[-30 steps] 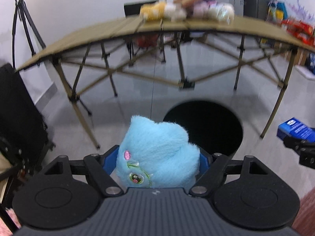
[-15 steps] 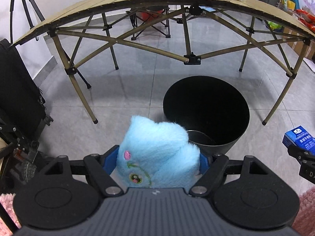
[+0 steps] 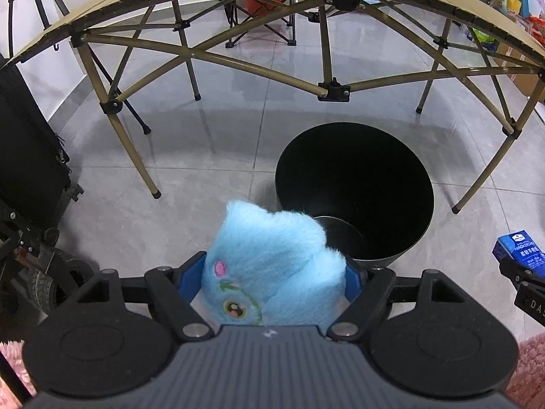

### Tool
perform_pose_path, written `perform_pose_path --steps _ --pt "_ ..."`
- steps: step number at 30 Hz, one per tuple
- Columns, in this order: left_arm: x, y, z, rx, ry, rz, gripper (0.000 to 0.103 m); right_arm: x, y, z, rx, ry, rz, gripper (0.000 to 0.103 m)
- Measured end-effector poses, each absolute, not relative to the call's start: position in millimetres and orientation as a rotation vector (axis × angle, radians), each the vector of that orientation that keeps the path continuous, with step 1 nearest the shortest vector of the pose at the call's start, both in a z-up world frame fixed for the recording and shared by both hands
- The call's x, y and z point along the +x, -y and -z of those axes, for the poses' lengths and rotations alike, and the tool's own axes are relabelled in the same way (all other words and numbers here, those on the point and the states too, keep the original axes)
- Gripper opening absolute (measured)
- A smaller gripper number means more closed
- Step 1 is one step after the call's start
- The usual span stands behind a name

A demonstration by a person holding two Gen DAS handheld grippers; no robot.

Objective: Collect trash
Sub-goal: 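Carry the plush toy and tissue pack back over the black bin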

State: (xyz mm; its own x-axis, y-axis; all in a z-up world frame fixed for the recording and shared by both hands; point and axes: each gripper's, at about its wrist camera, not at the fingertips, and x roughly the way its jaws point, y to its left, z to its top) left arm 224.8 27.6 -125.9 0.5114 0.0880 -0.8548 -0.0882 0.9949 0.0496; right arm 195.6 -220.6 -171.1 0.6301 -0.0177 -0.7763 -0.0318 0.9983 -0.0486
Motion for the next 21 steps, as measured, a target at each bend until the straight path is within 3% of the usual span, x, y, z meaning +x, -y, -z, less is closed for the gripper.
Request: perform_pose_path --steps 21 --pt "272 -4 121 -0.003 -1.042 -0.089 0.078 239 244 177 0.003 -0.885 0.068 0.051"
